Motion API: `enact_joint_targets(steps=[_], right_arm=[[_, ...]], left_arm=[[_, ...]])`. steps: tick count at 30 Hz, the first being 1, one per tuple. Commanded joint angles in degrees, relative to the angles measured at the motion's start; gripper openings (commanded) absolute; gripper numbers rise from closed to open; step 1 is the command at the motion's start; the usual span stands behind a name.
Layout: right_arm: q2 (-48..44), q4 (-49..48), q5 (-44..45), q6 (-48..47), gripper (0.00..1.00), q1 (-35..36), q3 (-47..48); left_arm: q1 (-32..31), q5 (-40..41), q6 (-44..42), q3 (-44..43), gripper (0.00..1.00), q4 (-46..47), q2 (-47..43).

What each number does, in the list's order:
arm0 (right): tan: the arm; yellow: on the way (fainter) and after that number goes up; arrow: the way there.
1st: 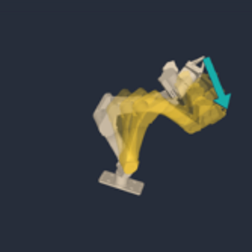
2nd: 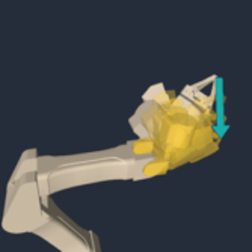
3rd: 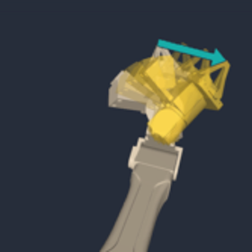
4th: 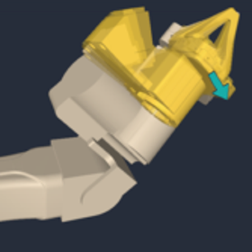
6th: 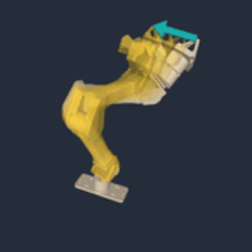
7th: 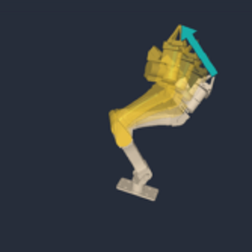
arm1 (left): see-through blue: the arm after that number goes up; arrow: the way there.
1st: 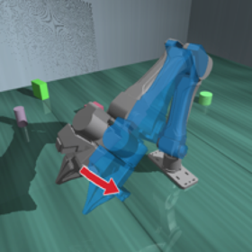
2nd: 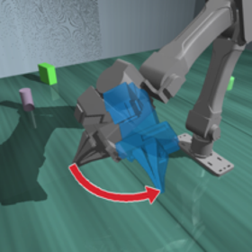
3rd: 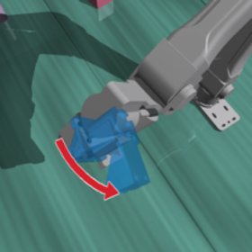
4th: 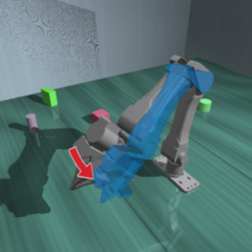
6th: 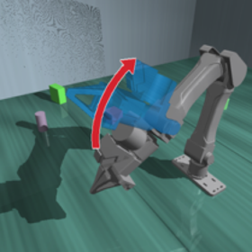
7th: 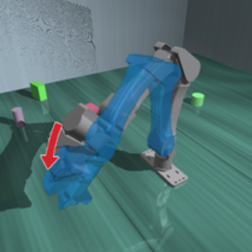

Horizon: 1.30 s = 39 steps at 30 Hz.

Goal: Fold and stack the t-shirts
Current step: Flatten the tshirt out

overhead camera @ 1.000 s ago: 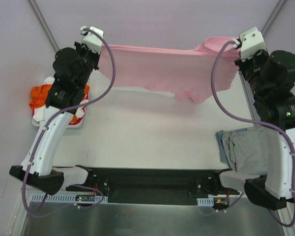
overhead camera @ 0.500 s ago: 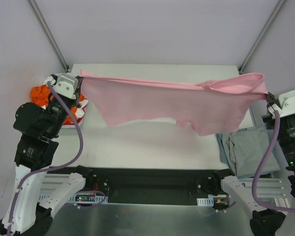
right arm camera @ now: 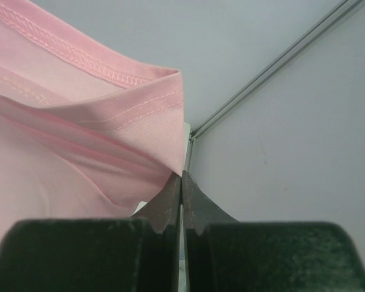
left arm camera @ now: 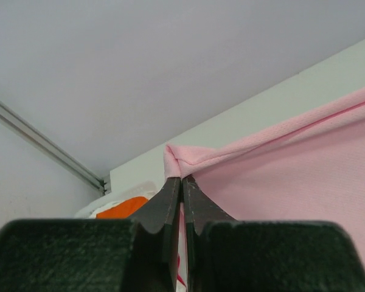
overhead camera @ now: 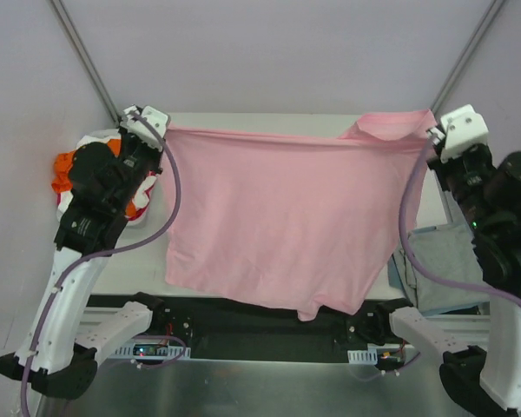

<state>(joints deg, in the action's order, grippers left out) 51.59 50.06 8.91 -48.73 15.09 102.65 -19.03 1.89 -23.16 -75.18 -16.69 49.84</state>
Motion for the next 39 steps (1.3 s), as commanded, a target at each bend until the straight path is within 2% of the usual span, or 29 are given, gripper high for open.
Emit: enact_joint_targets(steps=[1, 13, 24, 33, 37, 39], right_arm=[[7.37, -11.18, 7.79, -2.33, 0.01, -1.03, -1.83], [22.31, -20.08, 6.48, -1.28, 0.01, -1.03, -13.35], [32.33, -20.62, 4.54, -0.84, 0.00, -0.94, -14.14], [32.61, -20.18, 4.72, -0.14, 0.01, -0.50, -14.76], [26.47, -20.18, 5.59, 0.48, 0.01, -0.50, -12.14], [23.04, -20.18, 6.82, 0.57, 0.01, -0.50, -9.50]], left_arm=[[1.27, 5.93, -3.64, -1.29, 0.00, 6.75, 5.87], [1.27, 8.13, -9.18, 5.21, 0.00, 16.51, 21.34], [1.27, 7.16, -9.10, 6.27, 0.00, 19.68, 28.55], [1.18, 7.77, -8.93, 7.50, 0.00, 19.85, 27.86], [1.88, 9.62, -8.05, 4.08, 0.00, 19.85, 23.82], [3.02, 9.62, -4.99, -0.39, 0.00, 19.85, 22.49]])
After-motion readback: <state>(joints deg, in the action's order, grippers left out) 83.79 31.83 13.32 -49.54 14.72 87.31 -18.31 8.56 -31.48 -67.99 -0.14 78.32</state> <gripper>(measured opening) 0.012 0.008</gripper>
